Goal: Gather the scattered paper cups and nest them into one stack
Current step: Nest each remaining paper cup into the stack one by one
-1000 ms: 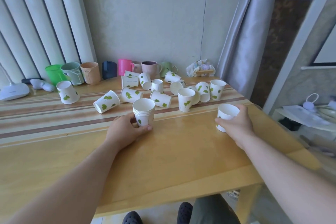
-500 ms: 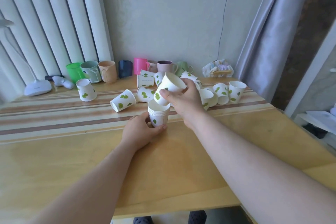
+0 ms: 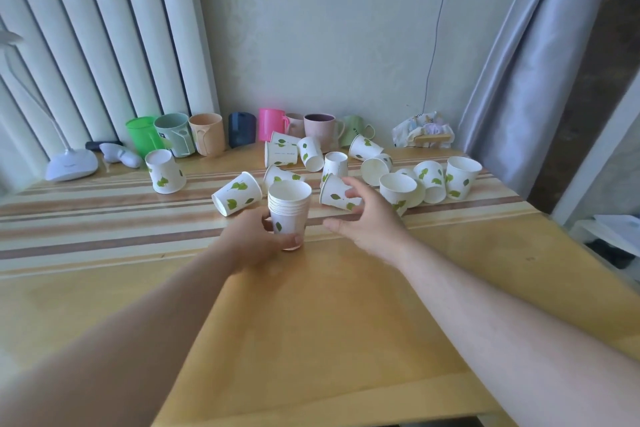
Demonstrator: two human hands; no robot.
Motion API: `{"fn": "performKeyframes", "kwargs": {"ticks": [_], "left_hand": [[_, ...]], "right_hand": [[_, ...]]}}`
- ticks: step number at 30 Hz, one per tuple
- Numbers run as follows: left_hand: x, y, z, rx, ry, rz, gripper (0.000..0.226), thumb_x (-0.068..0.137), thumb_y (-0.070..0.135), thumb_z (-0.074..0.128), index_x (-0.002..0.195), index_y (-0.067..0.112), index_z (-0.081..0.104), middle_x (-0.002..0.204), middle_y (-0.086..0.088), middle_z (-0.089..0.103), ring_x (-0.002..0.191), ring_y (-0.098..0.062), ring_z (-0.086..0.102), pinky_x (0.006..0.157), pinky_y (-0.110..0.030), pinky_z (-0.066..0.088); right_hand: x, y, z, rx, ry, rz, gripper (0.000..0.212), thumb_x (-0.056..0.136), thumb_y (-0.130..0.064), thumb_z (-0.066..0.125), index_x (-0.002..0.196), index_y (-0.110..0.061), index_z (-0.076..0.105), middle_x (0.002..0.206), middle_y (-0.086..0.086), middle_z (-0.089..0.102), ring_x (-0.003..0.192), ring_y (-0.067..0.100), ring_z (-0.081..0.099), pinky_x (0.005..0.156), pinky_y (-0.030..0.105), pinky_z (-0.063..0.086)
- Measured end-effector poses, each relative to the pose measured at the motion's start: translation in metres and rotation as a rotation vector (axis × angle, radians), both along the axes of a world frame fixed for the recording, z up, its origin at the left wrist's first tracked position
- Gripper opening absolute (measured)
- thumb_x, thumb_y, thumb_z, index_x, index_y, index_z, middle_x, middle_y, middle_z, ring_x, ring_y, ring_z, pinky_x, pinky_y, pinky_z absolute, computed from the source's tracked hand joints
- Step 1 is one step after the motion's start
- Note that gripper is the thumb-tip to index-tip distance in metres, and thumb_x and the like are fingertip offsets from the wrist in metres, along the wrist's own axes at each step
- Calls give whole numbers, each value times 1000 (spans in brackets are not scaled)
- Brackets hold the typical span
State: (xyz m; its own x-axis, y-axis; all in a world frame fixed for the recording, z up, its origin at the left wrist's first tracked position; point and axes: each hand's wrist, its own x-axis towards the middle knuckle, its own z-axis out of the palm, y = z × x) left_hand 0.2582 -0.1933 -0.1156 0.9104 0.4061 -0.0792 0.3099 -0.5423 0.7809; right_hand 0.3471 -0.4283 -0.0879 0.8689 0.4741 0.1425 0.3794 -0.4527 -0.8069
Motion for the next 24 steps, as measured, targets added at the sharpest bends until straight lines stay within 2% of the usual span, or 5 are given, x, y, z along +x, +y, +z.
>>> {"fn": "performKeyframes", "kwargs": {"ticks": [6, 16, 19, 21, 24], "left_hand": [[-9, 24, -7, 172, -49, 97, 45, 71, 63, 91, 101, 40, 67, 96, 23, 72, 94, 3, 64, 76, -31, 51], [-8, 25, -20, 213, -154, 105, 37, 71, 62, 90, 91, 42, 66, 89, 32, 71, 86, 17, 58, 72, -27, 47], [-6, 29, -22, 208, -162, 100, 44, 70, 65, 90, 100, 40, 70, 91, 33, 70, 87, 19, 58, 74, -27, 48], [-6, 30, -23, 214, -161, 90, 47, 70, 67, 89, 104, 40, 70, 93, 33, 70, 87, 19, 57, 74, -28, 48], [-5, 30, -24, 220, -164, 77, 49, 70, 70, 87, 106, 41, 71, 93, 33, 70, 88, 17, 58, 75, -29, 48]], "right_hand": [[41, 15, -7, -235, -153, -114, 76, 92, -18, 72, 162, -23, 45, 162, 0, 42, 142, 25, 51, 112, 36, 46], [64, 53, -6, -514, -165, -228, 60, 91, -51, 78, 133, -22, 45, 126, 1, 62, 102, 28, 58, 79, 41, 52], [65, 46, 0, -618, -212, -206, 69, 86, -63, 78, 134, -25, 48, 126, -3, 65, 107, 28, 62, 82, 41, 53], [64, 43, -6, -461, -116, -161, 80, 82, -64, 80, 147, -30, 51, 137, -8, 65, 122, 27, 64, 98, 46, 56], [54, 45, -23, 23, 181, -107, 75, 85, -35, 87, 153, -31, 55, 138, -7, 70, 120, 20, 70, 98, 44, 59]]}}
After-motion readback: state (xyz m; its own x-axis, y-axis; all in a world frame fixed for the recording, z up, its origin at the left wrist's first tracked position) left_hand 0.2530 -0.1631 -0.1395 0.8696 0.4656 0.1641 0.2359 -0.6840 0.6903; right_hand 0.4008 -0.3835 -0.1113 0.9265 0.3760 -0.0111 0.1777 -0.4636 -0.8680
